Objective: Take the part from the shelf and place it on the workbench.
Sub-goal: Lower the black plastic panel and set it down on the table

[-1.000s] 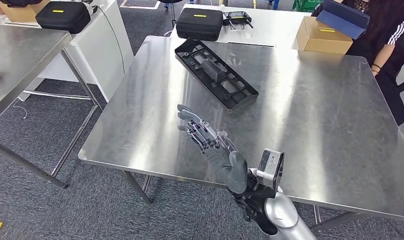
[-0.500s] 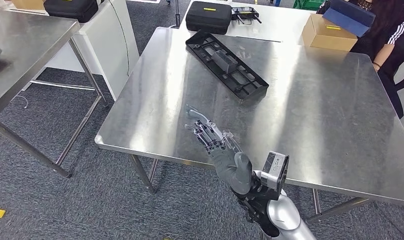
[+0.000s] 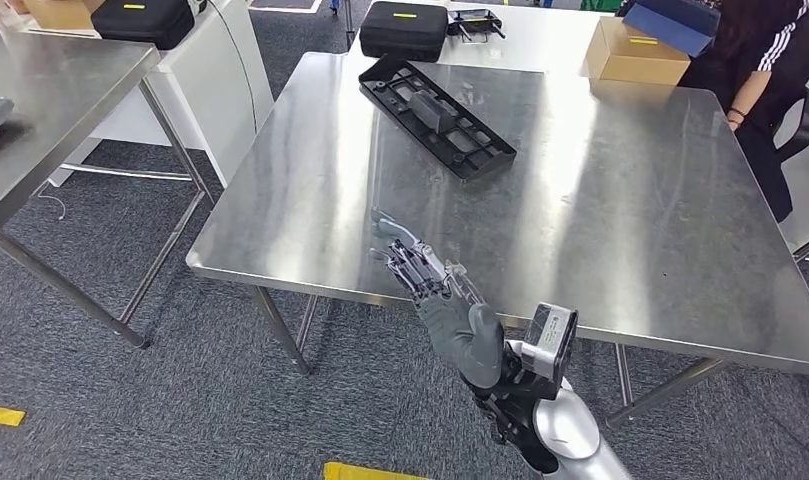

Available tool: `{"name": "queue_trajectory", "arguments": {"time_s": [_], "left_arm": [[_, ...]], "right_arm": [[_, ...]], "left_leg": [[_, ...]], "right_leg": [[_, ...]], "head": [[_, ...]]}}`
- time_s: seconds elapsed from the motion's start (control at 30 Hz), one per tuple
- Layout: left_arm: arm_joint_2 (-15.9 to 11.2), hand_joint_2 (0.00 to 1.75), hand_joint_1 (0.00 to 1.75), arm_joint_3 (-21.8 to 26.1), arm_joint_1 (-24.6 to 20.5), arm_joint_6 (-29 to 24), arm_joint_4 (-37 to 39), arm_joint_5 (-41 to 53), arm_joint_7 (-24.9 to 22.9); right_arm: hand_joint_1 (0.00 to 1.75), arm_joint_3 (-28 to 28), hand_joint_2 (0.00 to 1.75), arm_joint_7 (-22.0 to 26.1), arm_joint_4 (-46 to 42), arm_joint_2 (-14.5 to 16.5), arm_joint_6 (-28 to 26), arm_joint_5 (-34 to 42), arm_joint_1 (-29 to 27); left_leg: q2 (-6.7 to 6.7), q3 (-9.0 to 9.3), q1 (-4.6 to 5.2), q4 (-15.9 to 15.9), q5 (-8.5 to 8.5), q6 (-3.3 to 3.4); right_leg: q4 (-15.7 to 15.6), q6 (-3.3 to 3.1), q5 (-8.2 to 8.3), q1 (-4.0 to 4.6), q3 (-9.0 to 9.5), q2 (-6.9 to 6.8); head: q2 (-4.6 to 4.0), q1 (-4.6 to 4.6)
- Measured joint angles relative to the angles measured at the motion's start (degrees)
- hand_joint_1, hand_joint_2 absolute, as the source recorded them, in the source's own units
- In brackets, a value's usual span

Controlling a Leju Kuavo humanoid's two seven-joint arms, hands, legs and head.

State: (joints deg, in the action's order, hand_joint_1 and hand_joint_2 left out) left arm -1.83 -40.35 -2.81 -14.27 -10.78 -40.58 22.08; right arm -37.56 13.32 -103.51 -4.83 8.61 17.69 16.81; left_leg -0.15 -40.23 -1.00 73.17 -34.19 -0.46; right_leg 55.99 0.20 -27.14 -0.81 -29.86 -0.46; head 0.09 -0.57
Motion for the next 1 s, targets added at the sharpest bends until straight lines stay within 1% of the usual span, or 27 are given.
{"name": "queue_trajectory", "arguments": {"time_s": [0.03, 0.07, 0.1, 0.13, 0.17, 0.2, 0.3, 0.33, 0.37, 0.4, 0.43, 0.5, 0.53, 0.57, 0.6, 0.63, 0.67, 0.7, 0.73, 0.77, 0.8, 0.83, 0.87, 0.9, 0.93, 0.97, 1.0], "left_arm": [[0.0, 0.0, 0.0, 0.2, 0.0, 0.1, 0.0, -0.2, 0.2], [0.0, 0.0, 0.0, 0.3, 0.0, 0.2, 0.0, -0.3, 0.4], [0.0, 0.0, 0.0, 0.4, 0.0, 0.2, 0.0, -0.4, 0.5], [0.0, 0.0, 0.0, 0.5, 0.0, 0.2, 0.0, -0.4, 0.6], [0.0, 0.0, 0.0, 0.5, -0.1, 0.2, 0.0, -0.5, 0.7], [0.0, 0.0, 0.0, 0.5, -0.1, 0.2, 0.0, -0.5, 0.7], [0.0, 0.0, 0.0, 0.6, 0.0, 0.2, 0.0, -0.7, 0.7], [0.1, 0.0, 0.0, 0.6, 0.0, 0.2, 0.0, -0.7, 0.7], [0.1, 0.0, 0.0, 0.6, 0.0, 0.3, 0.0, -0.7, 0.7], [0.1, 0.0, 0.0, 0.6, 0.0, 0.4, 0.0, -0.7, 0.7], [0.0, 0.0, 0.0, 0.6, 0.0, 0.7, 0.0, -0.7, 0.7], [-0.2, 0.0, 0.0, 0.6, 0.0, 1.3, 0.0, -0.7, 0.7], [-0.3, 0.0, 0.0, 0.6, 0.0, 1.6, 0.1, -0.7, 0.7], [-0.3, 0.0, 0.0, 0.6, 0.1, 1.9, 0.1, -0.7, 0.7], [-0.4, 0.0, 0.0, 0.6, 0.1, 2.0, 0.1, -0.7, 0.7], [-0.4, 0.0, 0.0, 0.6, 0.1, 2.1, 0.1, -0.7, 0.8], [-0.5, 0.0, 0.0, 0.6, 0.1, 2.1, 0.1, -0.7, 0.8], [-0.5, 0.0, 0.0, 0.6, 0.1, 2.1, 0.2, -0.7, 0.8], [-0.5, 0.0, 0.0, 0.6, 0.1, 2.1, 0.2, -0.7, 0.8], [-0.5, 0.0, 0.0, 0.6, 0.1, 2.0, 0.2, -0.6, 0.8], [-0.5, 0.0, 0.0, 0.6, 0.2, 2.0, 0.2, -0.4, 0.8], [-0.6, 0.0, 0.0, 0.6, 0.2, 2.0, 0.3, -0.3, 0.9], [-0.6, 0.0, 0.0, 0.6, 0.3, 2.0, 0.3, -0.2, 0.9], [-0.6, 0.0, 0.0, 0.6, 0.4, 2.0, 0.4, -0.2, 0.9], [-0.7, 0.0, 0.0, 0.6, 0.4, 2.0, 0.4, -0.2, 1.0], [-0.7, 0.0, 0.0, 0.6, 0.5, 2.0, 0.4, -0.1, 1.0], [-0.7, 0.0, 0.0, 0.6, 0.5, 2.0, 0.4, -0.1, 1.1]], "right_arm": [[0.0, 0.0, 0.0, 0.0, 0.0, 0.0, 0.0, 0.0, 0.0], [0.0, 0.0, 0.0, 0.0, 0.0, 0.0, 0.0, 0.0, 0.0], [0.0, 0.0, 0.0, 0.0, 0.1, 0.0, 0.0, 0.0, 0.0], [0.0, 0.0, 0.0, 0.0, 0.1, 0.0, 0.0, 0.0, 0.0], [0.0, 0.0, 0.0, 0.0, 0.1, 0.0, 0.0, 0.0, 0.1], [0.0, 0.0, 0.0, 0.1, 0.1, 0.1, 0.1, 0.0, 0.1], [0.0, 0.0, 0.0, 0.1, 0.1, 0.1, 0.1, 0.0, 0.1], [0.0, 0.0, 0.0, 0.1, 0.1, 0.1, 0.1, 0.0, 0.1], [0.0, 0.0, 0.0, 0.1, 0.1, 0.1, 0.1, 0.0, 0.1], [0.0, 0.0, 0.0, 0.1, 0.1, 0.0, 0.1, 0.0, 0.1], [0.0, 0.0, 0.0, 0.1, 0.1, 0.0, 0.1, 0.0, 0.1], [0.0, -0.1, 0.0, 0.1, 0.1, 0.0, 0.2, 0.0, 0.1], [0.0, -0.1, 0.0, 0.1, 0.1, 0.0, 0.2, 0.0, 0.1], [0.0, -0.2, 0.0, 0.1, 0.1, 0.0, 0.2, 0.1, 0.1], [0.0, -0.2, 0.0, 0.1, 0.1, 0.1, 0.2, 0.2, 0.1], [0.0, -0.3, 0.0, 0.1, 0.1, 0.1, 0.2, 0.3, 0.2], [0.0, -0.3, 0.0, 0.1, 0.1, 0.1, 0.3, 0.3, 0.3], [0.0, -0.4, 0.0, 0.1, 0.1, 0.2, 0.3, 0.4, 0.4], [0.0, -0.4, 0.0, 0.1, 0.1, 0.2, 0.5, 0.4, 0.5], [0.0, -0.4, 0.0, 0.0, 0.1, 0.3, 0.6, 0.4, 0.6], [0.0, -0.4, 0.0, 0.0, 0.1, 0.3, 0.7, 0.4, 0.6], [0.0, -0.4, 0.0, 0.0, 0.1, 0.3, 0.8, 0.5, 0.5], [0.0, -0.4, 0.0, 0.0, 0.1, 0.4, 0.9, 0.5, 0.5], [0.0, -0.4, 0.0, 0.0, 0.1, 0.4, 0.9, 0.5, 0.4], [0.0, -0.4, 0.0, 0.0, 0.1, 0.5, 0.9, 0.5, 0.4], [0.0, -0.4, 0.0, 0.0, 0.1, 0.5, 0.9, 0.5, 0.4], [0.0, -0.4, 0.0, -0.1, 0.1, 0.6, 1.0, 0.5, 0.4]], "left_leg": [[0.01, 0.89, -0.22, 0.1, 0.74, -0.23], [0.03, 2.8, -0.5, -1.9, 2.15, -0.43], [0.02, 5.33, -0.82, -5.4, 3.39, -0.68], [-0.07, 7.71, -0.9, -8.9, 4.03, -0.85], [-0.17, 9.23, -0.9, -11.4, 4.26, -0.79], [-0.28, 9.82, -0.79, -12.8, 4.12, -0.59], [-0.35, 9.0, -0.31, -13.1, 4.54, 0.64], [-0.25, 8.65, -0.24, -13.2, 4.96, 1.22], [-0.14, 8.17, -0.22, -13.3, 5.46, 1.92], [-0.03, 7.51, -0.2, -13.4, 6.08, 2.62], [0.06, 6.76, -0.16, -13.5, 6.69, 3.1], [0.13, 5.08, 0.05, -13.5, 7.96, 3.49], [0.17, 4.19, 0.16, -13.4, 8.63, 3.5], [0.2, 3.32, 0.25, -13.4, 9.32, 3.47], [0.22, 2.53, 0.3, -13.4, 9.97, 3.39], [0.21, 1.83, 0.32, -13.4, 10.64, 3.25], [0.19, 1.3, 0.35, -13.4, 11.22, 3.06], [0.19, 0.92, 0.4, -13.4, 11.82, 2.77], [0.21, 0.72, 0.43, -13.5, 12.47, 2.44], [0.25, 0.62, 0.43, -13.8, 13.14, 2.09], [0.29, 0.59, 0.45, -14.2, 13.9, 1.7], [0.29, 0.47, 0.37, -14.5, 14.3, 1.36], [0.25, 0.17, 0.31, -14.3, 13.63, 1.02], [0.2, -0.28, 0.24, -13.2, 11.74, 0.68], [0.15, -0.91, 0.13, -10.9, 8.82, 0.39], [0.09, -1.61, 0.08, -7.7, 5.58, 0.07], [0.06, -2.23, 0.02, -4.0, 3.15, -0.23]], "right_leg": [[0.3, 0.22, 0.32, -0.05, -0.71, 0.0], [0.7, 0.47, 0.54, -0.17, -1.37, 0.0], [1.3, 0.69, 0.66, -0.25, -1.96, -0.01], [1.9, 0.9, 0.77, -0.21, -2.59, -0.04], [2.4, 1.17, 0.93, -0.1, -3.13, -0.06], [2.7, 1.53, 1.16, 0.07, -3.59, -0.07], [2.7, 2.86, 2.07, 0.18, -4.31, -0.04], [2.9, 3.15, 1.93, 0.09, -4.61, 0.0], [3.6, 3.18, 1.12, 0.04, -5.23, 0.05], [5.4, 2.97, -0.5, 0.0, -6.14, 0.11], [8.2, 2.53, -2.82, -0.09, -7.24, 0.16], [15.4, 1.91, -7.08, -0.06, -9.17, 0.2], [17.8, 2.03, -7.86, -0.05, -9.29, 0.21], [18.6, 2.38, -7.58, -0.01, -8.52, 0.22], [17.3, 2.8, -6.48, 0.04, -6.76, 0.22], [14.4, 3.06, -5.28, 0.14, -4.11, 0.22], [10.2, 2.97, -4.7, 0.32, -0.9, 0.21], [5.9, 2.68, -4.83, 0.6, 2.1, 0.19], [2.7, 2.32, -5.23, 0.87, 4.1, 0.2], [0.8, 1.99, -5.61, 1.14, 5.09, 0.23], [0.0, 1.75, -5.47, 1.29, 5.01, 0.26], [0.0, 1.45, -4.83, 0.96, 4.45, 0.28], [-0.1, 1.03, -4.12, 0.69, 3.89, 0.25], [-0.2, 0.49, -3.34, 0.37, 3.27, 0.17], [-0.2, 0.04, -2.59, 0.1, 2.67, 0.09], [-0.2, -0.29, -1.93, 0.21, 2.02, 0.02], [-0.1, -0.48, -1.27, 0.25, 1.37, -0.05]], "head": [[-0.01, -0.01], [0.0, -0.01], [0.0, -0.01], [0.0, -0.08], [0.0, -0.1], [0.0, -0.13], [0.0, -0.11], [0.0, -0.11], [-0.01, -0.06], [-0.01, 0.03], [-0.01, 0.12], [0.0, 0.26], [0.0, 0.26], [0.0, 0.26], [0.0, 0.25], [0.0, 0.26], [0.0, 0.26], [0.0, 0.23], [0.0, 0.22], [0.0, 0.27], [0.0, 0.28], [0.0, 0.31], [0.0, 0.33], [0.0, 0.19], [0.0, 0.09], [0.0, 0.0], [0.0, -0.09]]}}
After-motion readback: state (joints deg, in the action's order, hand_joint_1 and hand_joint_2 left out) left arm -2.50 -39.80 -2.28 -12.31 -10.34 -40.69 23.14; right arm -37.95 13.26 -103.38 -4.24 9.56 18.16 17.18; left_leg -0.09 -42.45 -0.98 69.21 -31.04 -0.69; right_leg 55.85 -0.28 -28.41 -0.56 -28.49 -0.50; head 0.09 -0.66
